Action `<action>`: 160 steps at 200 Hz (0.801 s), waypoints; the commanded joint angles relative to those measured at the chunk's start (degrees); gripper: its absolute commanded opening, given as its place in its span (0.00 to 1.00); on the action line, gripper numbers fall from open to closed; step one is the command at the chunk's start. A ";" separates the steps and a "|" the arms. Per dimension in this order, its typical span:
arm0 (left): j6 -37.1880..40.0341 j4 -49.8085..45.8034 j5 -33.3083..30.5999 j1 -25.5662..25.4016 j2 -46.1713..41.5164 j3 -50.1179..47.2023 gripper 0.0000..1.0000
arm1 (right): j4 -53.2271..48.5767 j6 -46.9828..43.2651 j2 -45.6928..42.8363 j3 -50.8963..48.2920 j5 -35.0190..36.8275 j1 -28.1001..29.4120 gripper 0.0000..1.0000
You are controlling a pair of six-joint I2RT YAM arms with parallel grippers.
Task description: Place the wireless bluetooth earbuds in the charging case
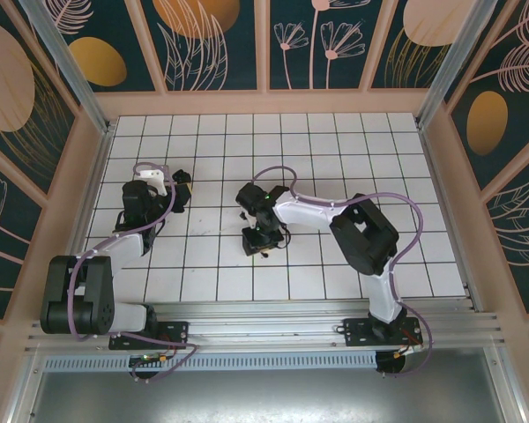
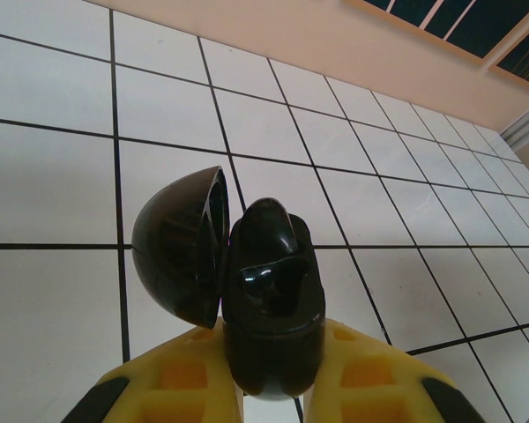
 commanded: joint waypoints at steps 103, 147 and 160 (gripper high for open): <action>1.16 -0.11 -0.06 -0.33 -0.82 1.41 0.01 | -0.08 -12.27 -8.21 -1.50 0.65 1.07 0.35; 1.38 0.15 0.22 -0.54 -1.09 1.25 0.01 | 1.66 -38.50 -14.92 -3.47 -1.34 -0.96 0.41; 1.38 0.33 0.39 -0.76 -0.93 1.16 0.01 | 0.72 -51.89 -16.61 -5.24 -3.13 -1.79 0.42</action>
